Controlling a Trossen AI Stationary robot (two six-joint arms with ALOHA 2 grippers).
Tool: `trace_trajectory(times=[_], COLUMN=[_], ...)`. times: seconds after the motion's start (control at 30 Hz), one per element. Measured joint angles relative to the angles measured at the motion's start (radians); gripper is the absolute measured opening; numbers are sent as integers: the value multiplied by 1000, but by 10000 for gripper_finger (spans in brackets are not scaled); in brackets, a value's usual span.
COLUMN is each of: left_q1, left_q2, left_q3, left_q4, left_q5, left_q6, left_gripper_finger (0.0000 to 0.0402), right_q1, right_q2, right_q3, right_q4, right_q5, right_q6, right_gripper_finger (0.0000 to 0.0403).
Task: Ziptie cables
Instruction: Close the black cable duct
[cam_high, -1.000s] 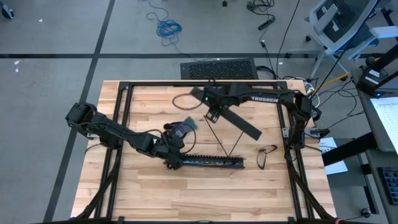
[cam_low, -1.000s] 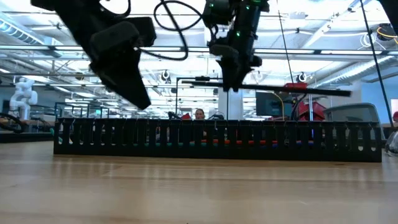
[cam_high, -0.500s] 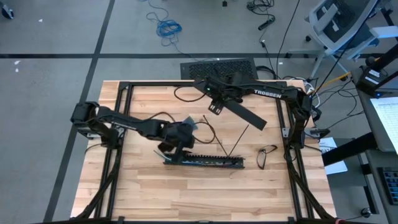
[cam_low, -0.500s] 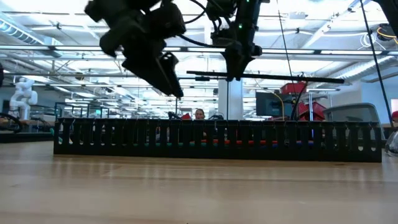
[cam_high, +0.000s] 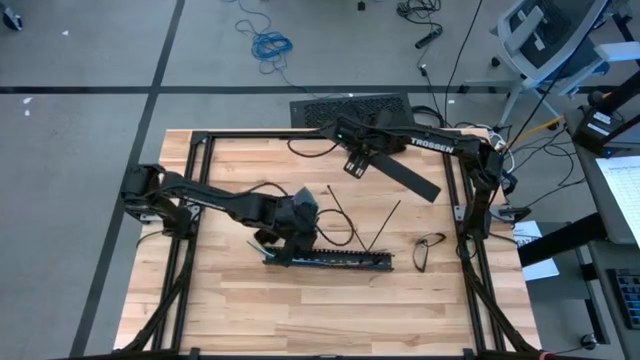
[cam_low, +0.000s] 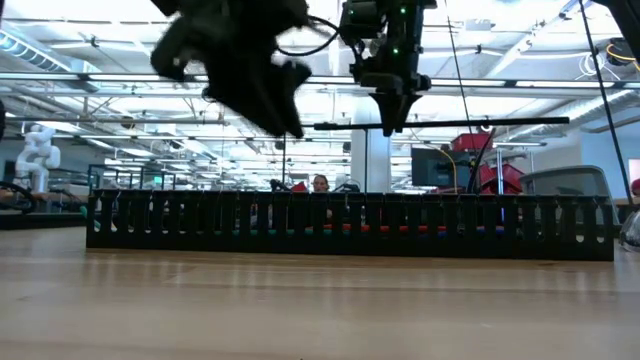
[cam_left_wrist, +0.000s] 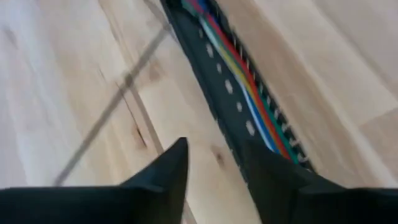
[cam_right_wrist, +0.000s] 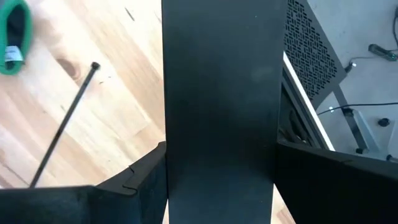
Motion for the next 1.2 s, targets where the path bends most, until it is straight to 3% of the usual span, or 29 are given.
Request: trace_trajectory(times=[0.23,0.3,0.47,0.83,1.2], left_q1=[2,-4,-8,2,5], left_q2=[143,165,167,172,293], left_q3=[16,37,81,115,114], left_q4=[4,3,3,-10,-3], left_q5=[0,0,19,71,18], left_q6=[-15,-54,-130,-256,-262], left_gripper_finger=[20,6,41,174,188], right_q1=[-11,-11,-14,-35,-42], right_q2=[0,0,0,0,0], right_q3=[0,0,0,0,0], right_q4=[-2,-6,-7,-7,-5], right_q5=[12,13,14,16,15], right_q6=[-10,-12,-17,-33,-36], right_gripper_finger=[233,234,234,234,234])
